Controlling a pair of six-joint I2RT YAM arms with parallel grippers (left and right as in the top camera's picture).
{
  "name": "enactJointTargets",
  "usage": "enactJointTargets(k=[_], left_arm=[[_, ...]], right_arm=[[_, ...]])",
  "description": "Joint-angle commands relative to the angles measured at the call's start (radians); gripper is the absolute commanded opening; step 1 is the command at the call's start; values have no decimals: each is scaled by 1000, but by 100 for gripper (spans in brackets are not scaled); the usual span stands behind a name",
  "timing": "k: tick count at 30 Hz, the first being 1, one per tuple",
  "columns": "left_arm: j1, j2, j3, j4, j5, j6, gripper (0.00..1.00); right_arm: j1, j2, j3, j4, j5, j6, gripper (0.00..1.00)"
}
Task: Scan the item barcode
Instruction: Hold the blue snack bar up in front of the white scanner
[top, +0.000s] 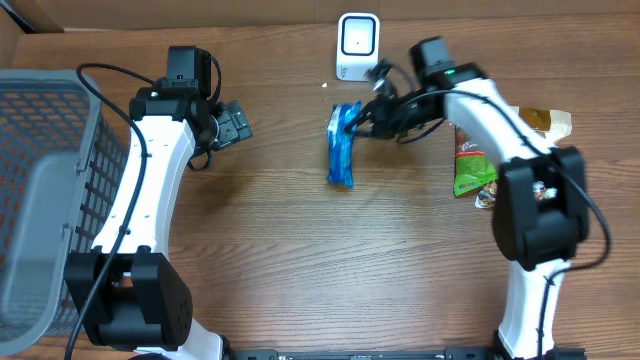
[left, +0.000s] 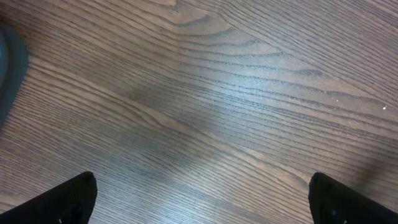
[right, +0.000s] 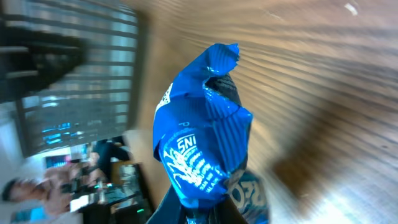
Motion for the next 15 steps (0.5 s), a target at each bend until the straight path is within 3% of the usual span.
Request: enactJointTargets(k=[1,11,15], left_arm=[[-7,-7,-7,1,-2,-7,100],[-7,-7,-7,1,-2,-7,100],[-7,-7,-7,1,-2,-7,100]], right_arm=[[-53,-101,35,-34,-250,-136,4],[-80,-123,35,-38,-308,-175,4],[-77,-123,35,-37,-150,-160,4]])
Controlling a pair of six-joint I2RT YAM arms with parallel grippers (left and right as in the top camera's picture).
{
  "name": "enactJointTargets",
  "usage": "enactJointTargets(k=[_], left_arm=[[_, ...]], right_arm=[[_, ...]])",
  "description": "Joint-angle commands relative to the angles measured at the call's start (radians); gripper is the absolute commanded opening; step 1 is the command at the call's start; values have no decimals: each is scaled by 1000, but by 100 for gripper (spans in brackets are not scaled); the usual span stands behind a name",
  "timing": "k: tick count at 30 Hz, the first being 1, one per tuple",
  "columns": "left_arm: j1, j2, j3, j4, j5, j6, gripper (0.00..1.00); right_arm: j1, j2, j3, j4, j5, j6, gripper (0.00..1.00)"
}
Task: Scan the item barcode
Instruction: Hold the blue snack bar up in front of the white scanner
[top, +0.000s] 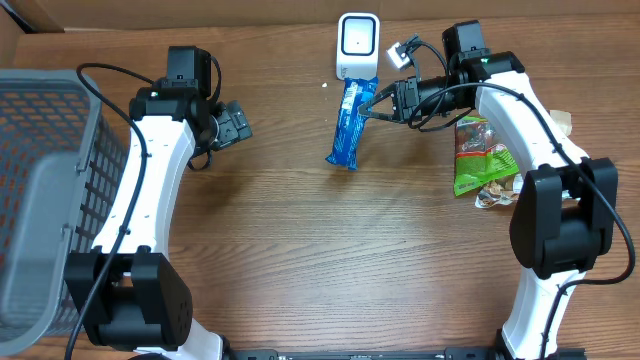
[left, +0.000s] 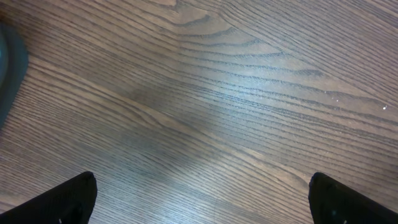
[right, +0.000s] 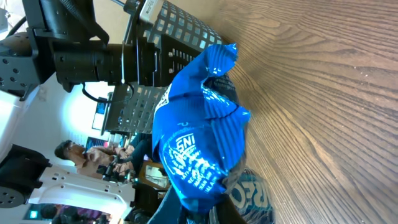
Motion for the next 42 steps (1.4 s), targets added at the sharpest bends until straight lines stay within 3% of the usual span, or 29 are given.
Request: enactJointTargets(k=[1,3,9,12,16,23,26,36,42], left_arm=[[-7,-7,-7,1,-2,-7,100],[-7,-7,-7,1,-2,-7,100],[-7,-7,-7,1,-2,-7,100],[-7,-7,-7,1,-2,-7,100],[-7,-7,-7,1,-2,-7,100],[-7,-7,-7,1,-2,-7,100],[-7,-7,-7,1,-2,-7,100],[-7,-7,-7,1,-2,-7,100],[-7,-7,-7,1,-2,-7,100]], right_arm=[[10,-44,24,15,195,38,4],[26,-44,24,46,393,124,4],[169,-44,24,164,1307,315,4],[248,-44,24,228,1659,292,4],[337,-30,24,398,1966,134,4],[358,13,22,743,2015,-232,4],[341,35,22,869,2015,-467,4],[266,153,22,1092,1921,-980,4],[266,214,22,1154,1854,-1096,4]])
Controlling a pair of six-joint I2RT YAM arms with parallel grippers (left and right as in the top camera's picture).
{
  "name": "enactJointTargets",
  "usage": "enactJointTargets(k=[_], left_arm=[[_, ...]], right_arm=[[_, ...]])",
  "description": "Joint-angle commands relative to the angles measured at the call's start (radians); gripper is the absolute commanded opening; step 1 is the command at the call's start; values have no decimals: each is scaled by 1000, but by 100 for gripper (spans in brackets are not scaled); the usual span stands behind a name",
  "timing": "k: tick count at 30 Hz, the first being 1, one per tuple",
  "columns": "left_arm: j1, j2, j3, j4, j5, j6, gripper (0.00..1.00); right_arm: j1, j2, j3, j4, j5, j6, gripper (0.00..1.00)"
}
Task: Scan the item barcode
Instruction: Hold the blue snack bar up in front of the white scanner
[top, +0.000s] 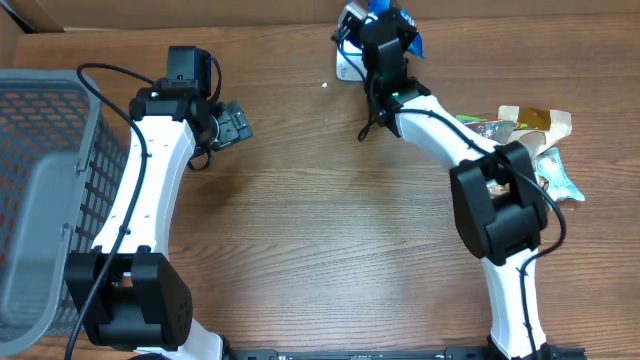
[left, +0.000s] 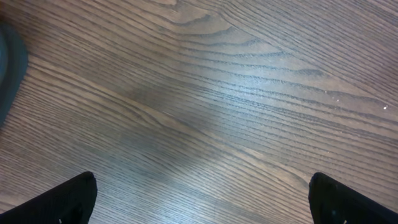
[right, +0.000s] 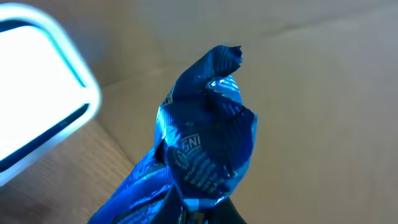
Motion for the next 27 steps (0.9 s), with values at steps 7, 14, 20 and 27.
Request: enactJointTargets(k=[7,14,20,27], left_arm=[[-7,-7,-5,1,-2,-7,100],[-7,-7,-5,1,-2,-7,100],[-7,-7,-5,1,-2,-7,100],[-7,-7,-5,1,-2,-7,100]], right_arm=[[14,21,22,9,-122,-157,4],[18,21,22,-41,-163,-159,4],[19,21,22,-26,-170,-159,4],[19,21,22,26,-169,-159,4]])
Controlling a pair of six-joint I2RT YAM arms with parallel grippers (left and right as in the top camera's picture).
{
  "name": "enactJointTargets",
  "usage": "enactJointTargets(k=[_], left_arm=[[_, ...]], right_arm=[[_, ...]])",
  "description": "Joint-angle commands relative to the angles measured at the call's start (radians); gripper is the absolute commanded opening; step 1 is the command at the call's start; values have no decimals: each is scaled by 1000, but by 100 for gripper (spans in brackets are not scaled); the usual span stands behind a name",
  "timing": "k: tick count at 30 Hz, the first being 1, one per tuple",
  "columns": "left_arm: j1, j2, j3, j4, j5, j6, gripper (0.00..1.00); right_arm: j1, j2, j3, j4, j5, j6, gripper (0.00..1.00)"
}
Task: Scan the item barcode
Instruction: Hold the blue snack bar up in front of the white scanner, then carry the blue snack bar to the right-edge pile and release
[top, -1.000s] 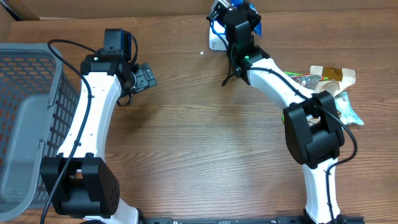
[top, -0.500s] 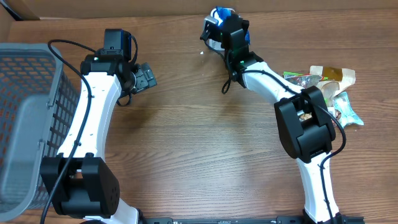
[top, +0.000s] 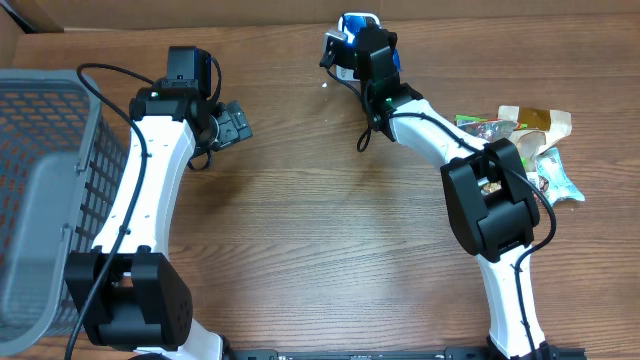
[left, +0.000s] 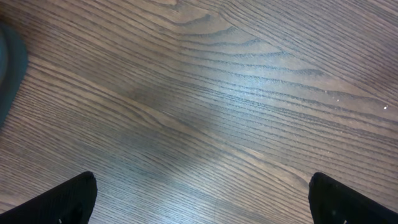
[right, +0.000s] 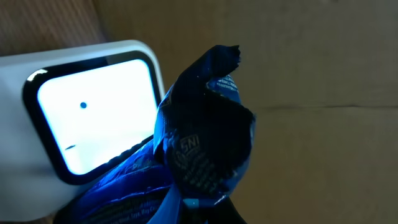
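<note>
My right gripper (right: 202, 211) is shut on a blue snack wrapper (right: 199, 149), held right in front of the white barcode scanner (right: 87, 118), whose bright window faces the wrapper. Overhead, the right gripper (top: 365, 45) covers most of the scanner (top: 345, 22) at the table's far edge, and only a bit of the blue wrapper (top: 393, 58) shows. My left gripper (top: 235, 122) is open over bare wood at the left; its dark fingertips (left: 71, 199) show in the lower corners of the left wrist view.
A grey mesh basket (top: 40, 190) stands at the left edge. Several snack packets (top: 520, 135) lie in a pile at the right. A cardboard wall (right: 311, 93) rises behind the scanner.
My right gripper has shifted slightly left with the wrapper, which now sits directly before the scanner's lit window. The left arm has not moved.
My right gripper first held the blue wrapper above the table's middle, below the scanner. Then it was nearer the scanner with the wrapper hanging. Later it was up at the scanner, and now the wrapper faces the window. My left gripper stayed open and still.
</note>
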Motion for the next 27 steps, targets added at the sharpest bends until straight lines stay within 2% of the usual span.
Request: enactJointTargets(k=[1,12,18,22,24,27], left_arm=[[-7,-7,-5,1,-2,-7,100],[-7,-7,-5,1,-2,-7,100],[-7,-7,-5,1,-2,-7,100],[-7,-7,-5,1,-2,-7,99],[-7,-7,-5,1,-2,-7,100],[-7,-7,-5,1,-2,-7,99]], right_arm=[[6,-15,22,54,-10,0,4],[2,-5,22,85,2,4,4],[36,-57,22,49,104,84,4],[72,-186,22,-203,93,159,4],[90,-266,22,-369,85,249,4],[113,-409,22,-657,-14,523,4]])
